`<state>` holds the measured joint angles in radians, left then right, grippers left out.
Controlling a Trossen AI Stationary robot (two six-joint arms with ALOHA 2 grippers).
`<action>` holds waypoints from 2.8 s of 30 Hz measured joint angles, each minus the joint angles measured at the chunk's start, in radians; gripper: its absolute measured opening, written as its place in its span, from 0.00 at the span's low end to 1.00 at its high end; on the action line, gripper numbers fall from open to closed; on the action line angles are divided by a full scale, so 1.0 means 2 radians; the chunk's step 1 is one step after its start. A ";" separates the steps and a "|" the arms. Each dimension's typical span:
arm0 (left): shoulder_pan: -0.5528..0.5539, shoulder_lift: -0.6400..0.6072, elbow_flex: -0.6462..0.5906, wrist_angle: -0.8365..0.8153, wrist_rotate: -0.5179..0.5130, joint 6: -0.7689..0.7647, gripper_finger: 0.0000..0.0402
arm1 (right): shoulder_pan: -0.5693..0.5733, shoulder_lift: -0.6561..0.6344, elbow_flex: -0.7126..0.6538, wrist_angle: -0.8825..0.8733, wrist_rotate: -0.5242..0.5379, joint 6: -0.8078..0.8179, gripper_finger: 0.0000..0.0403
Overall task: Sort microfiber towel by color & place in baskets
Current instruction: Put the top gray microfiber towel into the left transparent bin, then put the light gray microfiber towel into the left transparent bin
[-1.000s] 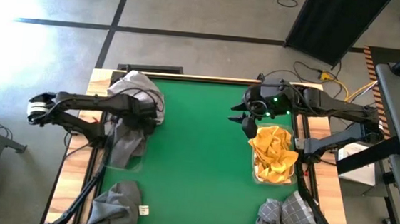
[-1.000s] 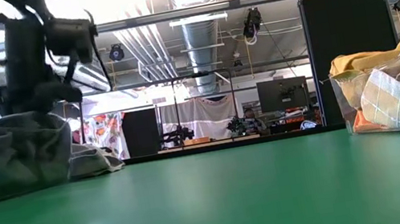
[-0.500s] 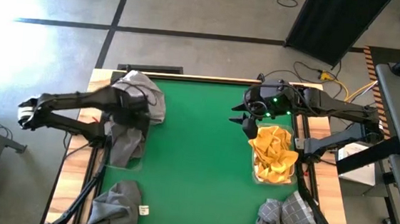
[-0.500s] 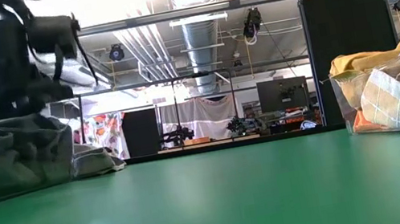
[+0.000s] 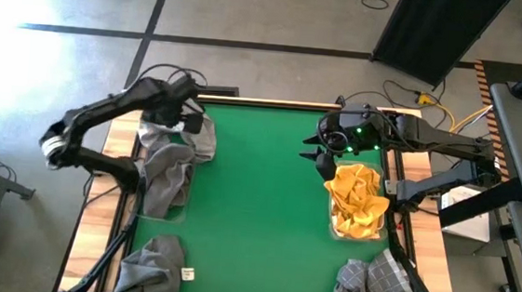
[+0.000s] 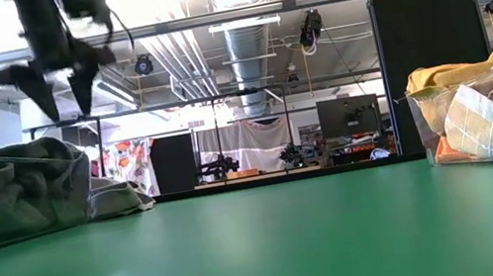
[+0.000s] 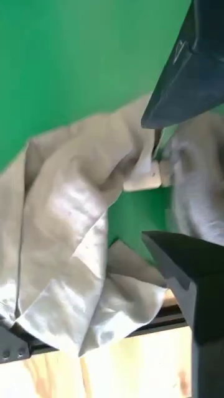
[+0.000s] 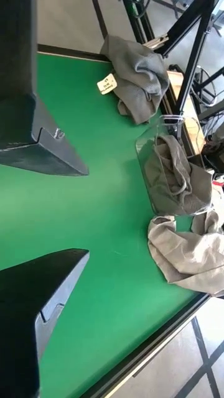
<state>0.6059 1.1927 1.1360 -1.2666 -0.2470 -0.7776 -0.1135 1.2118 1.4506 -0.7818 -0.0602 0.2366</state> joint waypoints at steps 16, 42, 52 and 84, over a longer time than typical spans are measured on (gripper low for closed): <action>0.164 0.192 -0.064 0.154 0.037 0.119 0.79 | 0.034 0.000 0.000 0.001 0.032 0.012 0.46; 0.115 0.050 -0.001 0.161 0.160 0.201 0.00 | 0.061 0.000 0.000 -0.030 0.064 -0.004 0.44; -0.073 -0.147 0.082 0.150 0.233 0.212 0.00 | 0.053 0.000 -0.001 -0.029 0.139 -0.041 0.41; -0.273 -0.273 0.024 -0.052 0.216 -0.134 0.00 | 0.025 0.001 -0.012 -0.029 0.139 -0.013 0.28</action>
<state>0.0593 0.6469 1.1848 -1.3703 0.1841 -1.0451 -0.0643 1.2137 1.4259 -0.8404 0.2184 0.2096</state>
